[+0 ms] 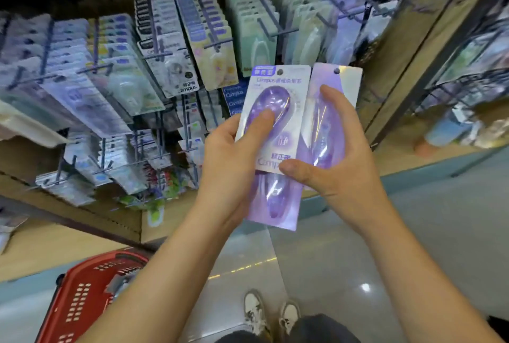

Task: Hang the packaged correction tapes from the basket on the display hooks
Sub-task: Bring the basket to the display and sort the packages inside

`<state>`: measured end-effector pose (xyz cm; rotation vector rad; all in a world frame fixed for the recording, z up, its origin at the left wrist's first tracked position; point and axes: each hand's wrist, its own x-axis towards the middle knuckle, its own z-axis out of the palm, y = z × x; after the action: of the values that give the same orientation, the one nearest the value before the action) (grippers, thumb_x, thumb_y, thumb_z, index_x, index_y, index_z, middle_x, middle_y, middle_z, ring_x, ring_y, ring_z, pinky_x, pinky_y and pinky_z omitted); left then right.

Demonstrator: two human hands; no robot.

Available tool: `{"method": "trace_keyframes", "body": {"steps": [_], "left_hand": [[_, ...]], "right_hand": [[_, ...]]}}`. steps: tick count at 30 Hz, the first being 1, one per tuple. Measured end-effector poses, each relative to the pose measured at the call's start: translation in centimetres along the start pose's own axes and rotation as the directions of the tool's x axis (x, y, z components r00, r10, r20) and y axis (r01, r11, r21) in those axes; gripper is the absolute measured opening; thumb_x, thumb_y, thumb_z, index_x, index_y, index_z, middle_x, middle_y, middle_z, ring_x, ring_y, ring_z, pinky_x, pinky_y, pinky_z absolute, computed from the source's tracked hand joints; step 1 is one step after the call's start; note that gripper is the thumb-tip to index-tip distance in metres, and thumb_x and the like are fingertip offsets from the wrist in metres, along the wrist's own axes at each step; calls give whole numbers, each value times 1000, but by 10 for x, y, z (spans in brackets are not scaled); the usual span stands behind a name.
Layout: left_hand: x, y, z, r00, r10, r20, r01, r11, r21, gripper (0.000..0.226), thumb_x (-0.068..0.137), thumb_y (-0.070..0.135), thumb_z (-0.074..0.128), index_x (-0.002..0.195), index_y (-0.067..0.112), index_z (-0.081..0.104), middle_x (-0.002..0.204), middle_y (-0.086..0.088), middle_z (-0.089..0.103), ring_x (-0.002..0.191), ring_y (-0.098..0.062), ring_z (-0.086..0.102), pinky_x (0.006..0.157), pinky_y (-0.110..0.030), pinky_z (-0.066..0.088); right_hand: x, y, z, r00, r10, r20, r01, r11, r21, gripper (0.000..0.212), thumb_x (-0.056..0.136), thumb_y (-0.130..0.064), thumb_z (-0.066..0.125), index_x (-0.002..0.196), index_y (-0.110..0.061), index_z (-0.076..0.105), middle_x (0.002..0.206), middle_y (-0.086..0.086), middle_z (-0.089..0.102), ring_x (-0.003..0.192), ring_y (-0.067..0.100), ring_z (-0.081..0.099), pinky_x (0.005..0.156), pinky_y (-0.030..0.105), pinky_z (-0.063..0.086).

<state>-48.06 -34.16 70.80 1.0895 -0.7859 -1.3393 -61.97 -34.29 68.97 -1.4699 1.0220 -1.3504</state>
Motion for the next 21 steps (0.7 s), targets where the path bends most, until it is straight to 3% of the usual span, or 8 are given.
{"method": "trace_keyframes", "body": {"steps": [3,6,13,17,21], "left_hand": [[3,-4,19,998,8,66,-10,1000,28,18,93,19,63,100,5,71,88,-12,72,74,-23,65,65,-31,54],[9,-4,40,994,28,108,-25,999,-28,19,85,22,70,98,8,74,90,-11,73,78,-22,66,71,-32,54],[24,-1,99,972,233,-6,-230,956,-182,22,77,11,72,98,3,73,85,-7,73,70,-18,66,62,-28,54],[39,6,133,915,394,-82,-400,912,-86,19,78,11,73,96,4,71,78,-1,70,67,-12,62,59,-22,50],[55,13,154,880,463,-106,-462,886,35,12,82,13,72,94,13,71,79,2,71,70,-12,62,62,-25,52]], "right_hand": [[6,-3,-21,997,-43,-67,44,999,19,63,79,-17,72,135,-24,44,131,-28,52,123,-11,50,98,11,41],[15,-3,-39,984,-64,-164,68,997,22,42,92,-18,60,132,-29,50,138,-15,54,133,3,48,112,33,41],[51,3,-73,956,-13,-294,90,964,249,36,91,-14,60,118,-36,65,138,-5,59,133,19,52,113,51,38],[71,-2,-92,956,56,-287,55,930,364,32,86,-19,69,116,-31,67,137,1,60,130,22,55,109,51,43],[85,-9,-112,985,50,-163,21,913,408,58,65,-35,89,117,-34,65,142,3,55,129,23,56,102,53,49]]}}
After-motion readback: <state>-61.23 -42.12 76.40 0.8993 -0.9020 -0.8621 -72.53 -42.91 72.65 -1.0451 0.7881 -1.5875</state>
